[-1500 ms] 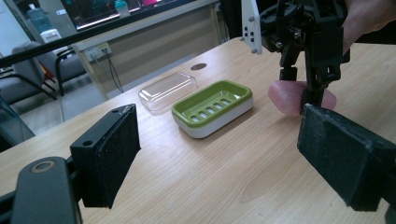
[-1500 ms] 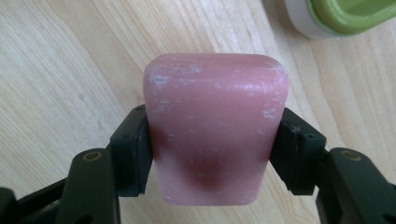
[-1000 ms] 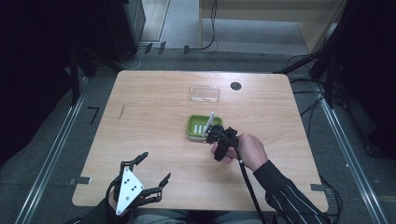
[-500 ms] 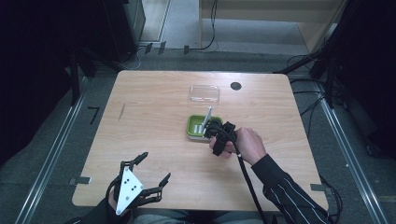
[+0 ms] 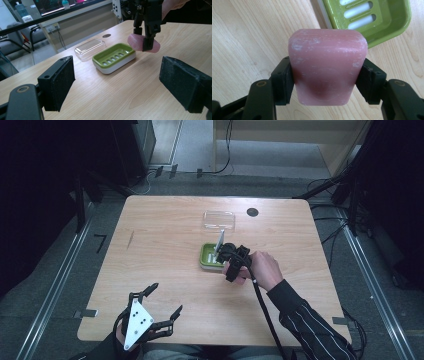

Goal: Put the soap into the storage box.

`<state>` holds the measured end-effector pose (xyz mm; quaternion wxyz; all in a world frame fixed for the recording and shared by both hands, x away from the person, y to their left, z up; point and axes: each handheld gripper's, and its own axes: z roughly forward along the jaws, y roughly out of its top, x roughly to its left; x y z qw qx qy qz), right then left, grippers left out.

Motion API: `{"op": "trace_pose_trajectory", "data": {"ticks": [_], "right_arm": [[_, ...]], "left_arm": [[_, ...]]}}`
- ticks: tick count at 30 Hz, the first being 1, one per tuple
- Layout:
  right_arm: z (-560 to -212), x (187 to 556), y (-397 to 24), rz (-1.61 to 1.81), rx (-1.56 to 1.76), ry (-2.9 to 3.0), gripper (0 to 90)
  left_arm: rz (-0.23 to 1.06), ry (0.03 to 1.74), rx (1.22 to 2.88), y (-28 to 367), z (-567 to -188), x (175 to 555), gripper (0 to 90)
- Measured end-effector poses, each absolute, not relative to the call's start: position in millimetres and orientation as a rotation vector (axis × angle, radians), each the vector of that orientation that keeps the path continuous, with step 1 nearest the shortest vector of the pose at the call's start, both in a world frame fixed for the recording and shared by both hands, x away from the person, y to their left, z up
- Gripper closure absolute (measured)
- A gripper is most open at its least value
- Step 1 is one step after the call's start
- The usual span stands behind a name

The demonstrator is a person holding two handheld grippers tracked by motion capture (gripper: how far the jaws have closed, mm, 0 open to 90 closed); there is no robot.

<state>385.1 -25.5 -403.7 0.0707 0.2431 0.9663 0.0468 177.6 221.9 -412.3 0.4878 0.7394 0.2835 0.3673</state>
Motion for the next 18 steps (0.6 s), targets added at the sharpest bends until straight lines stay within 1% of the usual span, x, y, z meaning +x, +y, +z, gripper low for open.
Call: {"op": "trace_pose_trajectory", "data": {"ticks": [18], "right_arm": [[-392.2, 397.6, -20.3, 0.178, 0.709, 2.898, 39.0]], "left_arm": [[0.893, 0.689, 1.800, 221.7, -412.4, 177.9, 13.6]]}}
